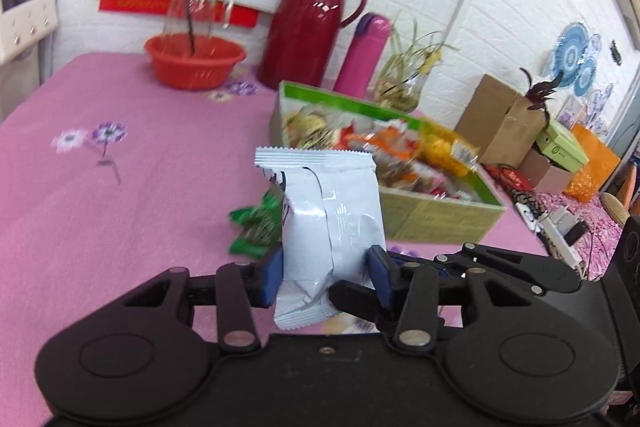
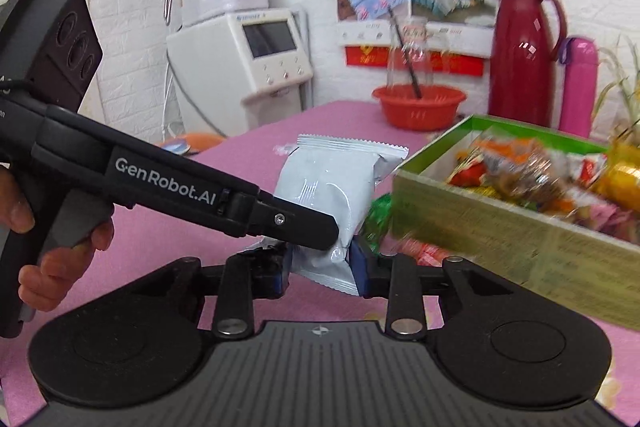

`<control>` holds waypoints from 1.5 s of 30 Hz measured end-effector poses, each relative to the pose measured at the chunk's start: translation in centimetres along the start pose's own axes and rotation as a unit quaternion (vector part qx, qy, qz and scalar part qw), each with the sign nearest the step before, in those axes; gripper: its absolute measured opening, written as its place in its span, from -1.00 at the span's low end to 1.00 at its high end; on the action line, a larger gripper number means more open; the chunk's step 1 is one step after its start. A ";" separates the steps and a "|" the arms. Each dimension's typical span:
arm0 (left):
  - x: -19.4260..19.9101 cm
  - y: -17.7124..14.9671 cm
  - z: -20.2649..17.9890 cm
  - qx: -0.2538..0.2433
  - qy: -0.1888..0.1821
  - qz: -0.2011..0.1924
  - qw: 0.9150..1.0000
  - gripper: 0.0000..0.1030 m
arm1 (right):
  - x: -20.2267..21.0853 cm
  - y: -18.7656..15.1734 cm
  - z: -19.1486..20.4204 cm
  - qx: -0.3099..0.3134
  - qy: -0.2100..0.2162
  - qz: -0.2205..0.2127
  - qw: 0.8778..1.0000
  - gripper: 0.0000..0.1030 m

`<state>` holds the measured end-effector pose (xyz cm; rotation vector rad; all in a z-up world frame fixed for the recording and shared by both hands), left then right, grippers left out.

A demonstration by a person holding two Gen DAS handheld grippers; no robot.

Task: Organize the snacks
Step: 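Lift the white bag into the box and release it with both tools, then move both tools to the small red-wrapped candy and grasp it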

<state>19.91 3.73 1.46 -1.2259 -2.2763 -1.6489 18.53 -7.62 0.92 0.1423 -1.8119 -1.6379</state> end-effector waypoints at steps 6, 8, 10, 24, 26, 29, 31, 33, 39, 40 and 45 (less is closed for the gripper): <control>-1.8 3.6 -3.5 -0.037 -0.021 -0.021 0.999 -0.69 | 1.4 2.7 -3.7 -0.018 -0.032 -0.047 0.998 0.07; -2.8 4.7 -4.4 -0.043 -0.029 -0.026 0.998 -0.69 | 1.6 3.4 -5.0 -0.021 -0.044 -0.058 0.997 0.07; -3.8 5.7 -5.3 -0.051 -0.037 -0.031 0.998 -0.69 | 1.7 4.0 -6.4 -0.026 -0.057 -0.067 0.996 0.07; -13.9 8.9 -6.0 -0.079 -0.056 -0.014 0.995 -0.11 | -2.4 3.5 -14.8 -0.075 -0.121 -0.068 0.987 0.10; -14.8 8.6 -5.3 -0.073 -0.045 -0.014 0.996 1.00 | -3.7 2.5 -15.9 -0.073 -0.151 -0.065 0.984 0.36; -15.1 8.2 -4.7 -0.086 -0.029 -0.020 0.996 1.00 | -4.5 1.4 -17.2 -0.078 -0.167 -0.056 0.981 0.70; -15.1 8.1 -4.6 -0.100 -0.012 -0.019 0.995 1.00 | -4.4 1.0 -17.4 -0.084 -0.163 -0.055 0.982 0.79; -15.0 8.0 -4.5 -0.101 -0.005 -0.015 0.995 1.00 | -4.1 1.2 -17.3 -0.084 -0.165 -0.059 0.981 0.88; -13.2 7.3 -4.8 -0.088 0.001 -0.016 0.996 1.00 | -2.4 1.9 -16.1 -0.080 -0.162 -0.073 0.981 1.00; -12.7 7.1 -4.9 -0.087 0.003 -0.016 0.996 1.00 | -2.1 1.9 -15.9 -0.078 -0.162 -0.073 0.981 1.00; -10.4 6.0 -5.1 -0.079 0.016 -0.016 0.997 1.00 | -0.7 1.1 -14.4 -0.072 -0.159 -0.064 0.982 1.00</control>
Point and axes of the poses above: each gripper's, at about its wrist camera, not at the fingertips, and x roughly against the way its jaws point, z to its left, y to its top, the point moved 7 cm from there along -x, roughly the way its jaws point, and after that the axes turned 13 degrees about -y, right-handed, at the moved point
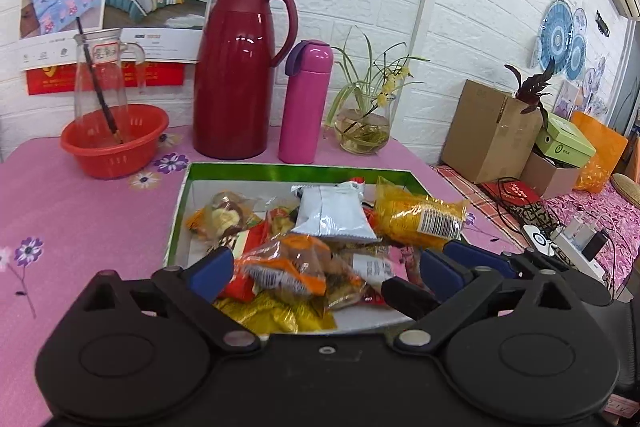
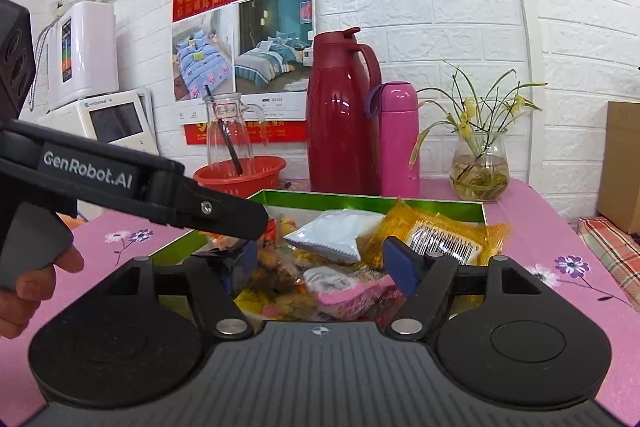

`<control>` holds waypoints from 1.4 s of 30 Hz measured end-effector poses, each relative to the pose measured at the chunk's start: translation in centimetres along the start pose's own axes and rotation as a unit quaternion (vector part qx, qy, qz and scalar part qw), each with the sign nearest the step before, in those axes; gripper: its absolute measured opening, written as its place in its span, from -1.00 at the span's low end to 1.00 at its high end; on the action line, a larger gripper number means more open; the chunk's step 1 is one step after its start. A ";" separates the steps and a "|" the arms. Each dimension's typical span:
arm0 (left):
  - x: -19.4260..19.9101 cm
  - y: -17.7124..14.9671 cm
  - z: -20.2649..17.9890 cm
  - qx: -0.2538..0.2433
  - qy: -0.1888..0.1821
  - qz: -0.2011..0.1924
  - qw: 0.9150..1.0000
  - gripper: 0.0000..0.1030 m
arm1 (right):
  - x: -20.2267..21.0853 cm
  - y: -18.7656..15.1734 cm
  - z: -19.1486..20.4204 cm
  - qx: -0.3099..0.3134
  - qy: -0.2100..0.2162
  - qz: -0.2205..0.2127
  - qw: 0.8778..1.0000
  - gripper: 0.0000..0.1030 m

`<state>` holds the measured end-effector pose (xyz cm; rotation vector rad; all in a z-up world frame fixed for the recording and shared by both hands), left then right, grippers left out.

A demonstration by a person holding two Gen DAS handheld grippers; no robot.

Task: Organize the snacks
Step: 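Move both tools to the small red-wrapped candy and grasp it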

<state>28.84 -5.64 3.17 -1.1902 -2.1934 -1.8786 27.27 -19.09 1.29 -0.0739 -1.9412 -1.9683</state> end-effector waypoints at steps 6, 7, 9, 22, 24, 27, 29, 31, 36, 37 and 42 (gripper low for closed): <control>2.1 -1.5 -0.2 0.000 0.018 0.007 1.000 1.00 | 2.0 -1.3 1.6 0.012 0.012 0.014 1.000 1.00; 2.4 -1.7 -0.2 0.000 0.021 0.009 1.000 1.00 | 2.3 -1.4 1.9 0.014 0.015 0.016 1.000 1.00; 3.0 -2.5 -0.1 0.002 0.025 0.012 1.000 1.00 | 2.8 -1.7 2.6 0.022 0.021 0.021 0.999 1.00; 6.5 -6.0 3.4 0.059 -0.022 0.025 0.998 0.82 | 3.1 -4.9 7.2 0.082 0.062 0.075 0.992 1.00; 6.2 -6.3 3.6 0.068 -0.037 0.033 0.996 0.56 | 2.9 -5.3 8.0 0.093 0.069 0.083 0.990 1.00; 5.3 -6.6 3.7 0.068 -0.047 0.041 0.996 0.39 | 2.5 -5.6 8.9 0.106 0.075 0.093 0.987 1.00; 4.4 -6.6 4.0 0.067 -0.050 0.042 0.996 0.23 | 2.3 -5.8 9.3 0.112 0.078 0.098 0.986 1.00; 3.5 -6.8 4.4 0.075 -0.056 0.045 0.995 0.17 | 2.1 -6.0 9.5 0.115 0.079 0.102 0.985 1.00; 1.2 -7.5 6.1 0.093 -0.045 0.061 0.993 0.17 | 1.7 -6.2 9.4 0.115 0.080 0.108 0.984 1.00; 0.8 -7.7 6.7 0.100 -0.042 0.064 0.992 0.17 | 1.7 -6.2 9.3 0.114 0.080 0.109 0.984 1.00; 0.3 -8.0 8.5 0.110 -0.026 0.057 0.992 0.24 | 1.0 -6.3 9.1 0.112 0.079 0.112 0.984 1.00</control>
Point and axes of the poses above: each gripper's, at about its wrist camera, not at the fingertips, and x roughly against the way its jaws point, z to its left, y to its top, the point moved 7 cm from there along -x, roughly the way its jaws point, and after that the axes turned 13 degrees about -y, right-handed, at the moved point
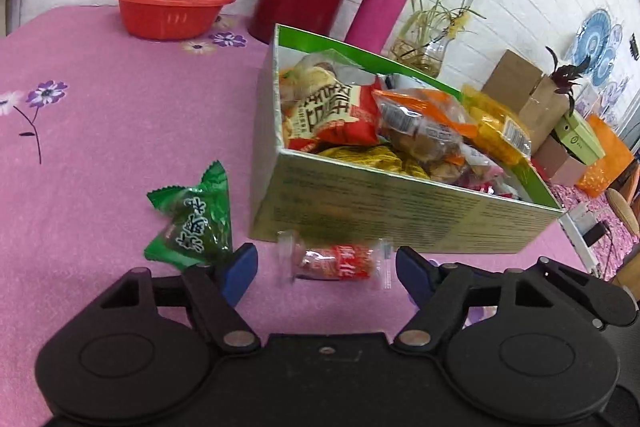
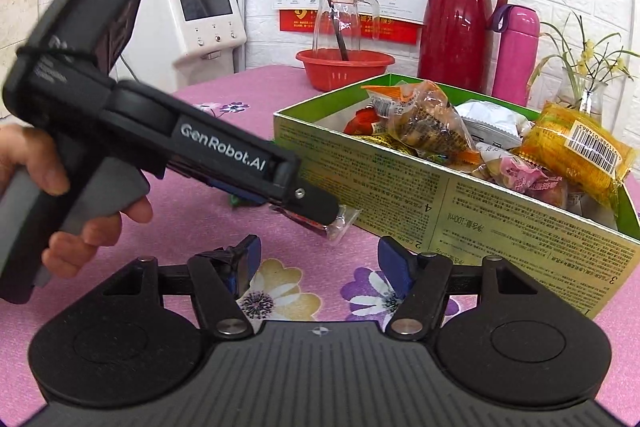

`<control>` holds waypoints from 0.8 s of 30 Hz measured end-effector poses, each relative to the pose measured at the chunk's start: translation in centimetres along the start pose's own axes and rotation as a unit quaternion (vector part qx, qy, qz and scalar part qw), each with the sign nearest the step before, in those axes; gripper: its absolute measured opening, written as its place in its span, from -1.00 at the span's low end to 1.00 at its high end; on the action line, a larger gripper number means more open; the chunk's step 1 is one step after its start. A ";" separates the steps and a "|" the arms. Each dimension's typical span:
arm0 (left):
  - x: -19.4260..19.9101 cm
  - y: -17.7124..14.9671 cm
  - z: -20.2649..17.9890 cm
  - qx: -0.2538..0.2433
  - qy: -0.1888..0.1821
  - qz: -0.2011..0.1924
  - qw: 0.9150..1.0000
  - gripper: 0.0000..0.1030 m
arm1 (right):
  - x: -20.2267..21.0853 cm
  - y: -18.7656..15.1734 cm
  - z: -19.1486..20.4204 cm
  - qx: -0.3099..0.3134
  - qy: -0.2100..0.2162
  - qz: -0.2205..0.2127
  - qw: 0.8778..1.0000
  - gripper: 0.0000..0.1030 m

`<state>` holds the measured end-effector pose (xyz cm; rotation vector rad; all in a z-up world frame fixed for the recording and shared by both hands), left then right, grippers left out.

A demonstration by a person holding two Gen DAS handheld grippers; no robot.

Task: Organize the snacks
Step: 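Move both tools to the small red-wrapped candy and grasp it, then drop the red-wrapped candy into the box with both tools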

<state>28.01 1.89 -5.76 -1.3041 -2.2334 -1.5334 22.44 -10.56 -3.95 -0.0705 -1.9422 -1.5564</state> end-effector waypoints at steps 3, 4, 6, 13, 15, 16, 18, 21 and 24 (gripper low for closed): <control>-0.2 0.1 -0.1 -0.007 -0.006 0.007 1.000 0.22 | -1.0 0.1 -0.1 -0.001 -0.001 0.009 1.000 1.00; -0.3 0.1 -0.3 -0.012 -0.011 0.012 1.000 0.21 | -1.3 0.1 -0.1 -0.002 -0.001 0.013 1.000 1.00; -0.6 0.0 -0.6 -0.023 -0.015 0.017 0.999 0.16 | -2.1 0.2 0.0 -0.003 0.002 0.022 1.000 1.00; -1.1 -0.2 -1.1 -0.026 -0.024 0.018 0.999 -0.32 | -3.9 0.7 0.0 -0.014 0.005 0.038 0.999 0.25; -1.1 -0.3 -1.2 -0.020 -0.028 0.019 0.999 -0.33 | -3.8 0.6 0.0 -0.013 0.006 0.037 0.999 0.19; -1.1 -0.5 -1.3 -0.020 -0.030 0.019 0.999 -0.34 | -3.5 0.4 0.1 -0.011 0.005 0.036 0.999 0.12; -0.9 -0.9 -1.7 -0.022 -0.031 0.021 0.999 -0.34 | -2.9 0.1 0.2 -0.006 -0.001 0.034 0.999 0.06; -0.5 -1.5 -2.8 -0.021 -0.036 0.021 0.999 -0.35 | -1.9 -0.3 -0.2 -0.014 -0.003 0.032 0.999 0.05; 0.3 -1.8 -4.5 -0.031 -0.045 0.017 0.998 -0.35 | 0.0 -0.6 -0.8 -0.020 -0.010 0.019 1.000 0.05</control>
Point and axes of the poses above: each gripper's, at about its wrist camera, not at the fingertips, and x roughly against the way its jaws point, z to its left, y to its top, the point moved 7 cm from there along -x, roughly the way its jaws point, and after that the axes turned 13 degrees about -y, right-handed, at the moved point
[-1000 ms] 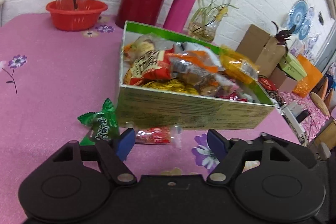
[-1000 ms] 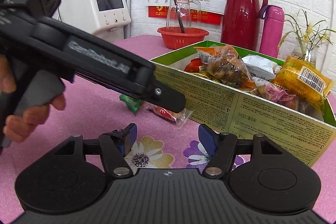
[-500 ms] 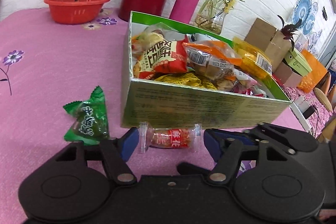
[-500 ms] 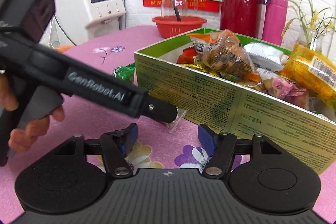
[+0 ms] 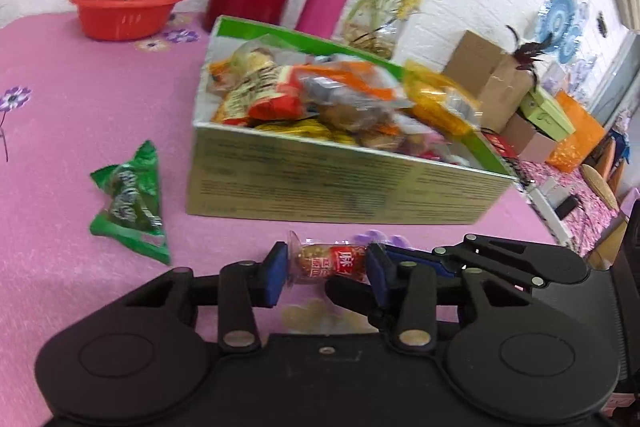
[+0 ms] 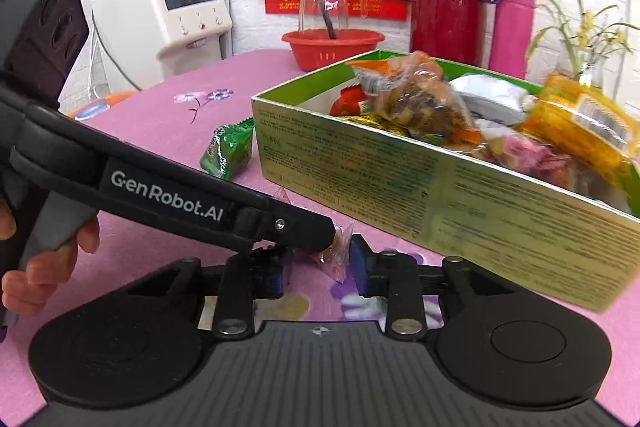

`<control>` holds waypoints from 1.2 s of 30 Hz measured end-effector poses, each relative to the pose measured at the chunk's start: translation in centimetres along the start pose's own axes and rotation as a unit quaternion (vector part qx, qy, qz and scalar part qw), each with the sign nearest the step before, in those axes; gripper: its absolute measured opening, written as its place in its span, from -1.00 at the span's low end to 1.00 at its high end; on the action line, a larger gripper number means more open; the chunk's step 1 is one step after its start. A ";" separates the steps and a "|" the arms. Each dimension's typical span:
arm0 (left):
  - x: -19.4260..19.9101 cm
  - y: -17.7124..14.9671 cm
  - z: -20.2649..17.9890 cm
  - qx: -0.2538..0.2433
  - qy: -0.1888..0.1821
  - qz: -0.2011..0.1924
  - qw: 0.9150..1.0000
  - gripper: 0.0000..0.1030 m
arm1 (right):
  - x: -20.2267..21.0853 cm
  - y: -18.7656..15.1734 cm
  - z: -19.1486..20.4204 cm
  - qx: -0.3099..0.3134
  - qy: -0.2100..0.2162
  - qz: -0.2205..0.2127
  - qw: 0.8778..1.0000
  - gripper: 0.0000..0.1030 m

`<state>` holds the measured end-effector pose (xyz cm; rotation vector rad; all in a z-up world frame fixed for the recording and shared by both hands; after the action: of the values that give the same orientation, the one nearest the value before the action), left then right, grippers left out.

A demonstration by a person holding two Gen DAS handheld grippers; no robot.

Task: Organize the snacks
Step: 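Drop the red-wrapped candy into the box with both tools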

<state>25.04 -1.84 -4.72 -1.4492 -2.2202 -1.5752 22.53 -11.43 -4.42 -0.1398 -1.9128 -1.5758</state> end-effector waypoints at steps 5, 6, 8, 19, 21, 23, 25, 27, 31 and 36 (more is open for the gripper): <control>0.6 1.0 -4.0 -0.040 -0.016 -0.016 0.999 -0.35 | 3.4 0.3 -1.7 -0.007 -0.025 -0.044 0.999 0.05; 0.6 1.4 -4.7 -0.048 -0.019 -0.019 0.998 -0.35 | 4.0 0.4 -2.1 -0.013 -0.030 -0.053 0.998 0.06; 0.4 2.3 -6.2 -0.064 -0.025 -0.027 0.997 -0.35 | 4.9 0.9 -3.1 -0.023 -0.041 -0.070 0.996 0.06; -4.1 7.0 -10.4 -0.113 -0.051 -0.034 0.992 -0.35 | 5.1 3.8 -9.5 -0.054 -0.093 -0.125 0.986 0.06; -5.3 7.6 -10.5 -0.113 -0.054 -0.031 0.992 -0.35 | 4.6 3.8 -10.6 -0.059 -0.097 -0.128 0.985 0.06; -6.5 8.1 -10.4 -0.115 -0.054 -0.025 0.992 -0.32 | 4.0 3.7 -11.4 -0.062 -0.105 -0.127 0.984 0.07; -7.6 8.3 -10.2 -0.124 -0.047 -0.020 0.991 -0.15 | 3.1 3.4 -12.0 -0.059 -0.114 -0.126 0.984 0.10; -8.3 8.2 -9.7 -0.124 -0.032 -0.020 0.992 0.44 | 2.0 2.9 -12.5 -0.059 -0.131 -0.123 0.982 0.27; -8.1 7.8 -8.9 -0.116 -0.020 -0.032 0.993 1.00 | 1.5 1.8 -13.1 -0.061 -0.139 -0.115 0.982 0.80; -6.7 7.7 -8.4 -0.104 -0.008 -0.037 0.994 1.00 | 2.4 2.0 -12.8 -0.067 -0.138 -0.127 0.980 1.00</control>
<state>30.50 -12.31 1.28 -1.4469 -2.1995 -1.8756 26.86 -23.28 -0.54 -0.1862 -2.1006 -1.9435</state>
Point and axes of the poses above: each gripper's, at about its wrist camera, not at the fingertips, and x roughly against the way its jaws point, z to its left, y to its top, the point moved 7 cm from there along -x, roughly the way its jaws point, and after that the axes turned 13 degrees about -y, right-handed, at the moved point
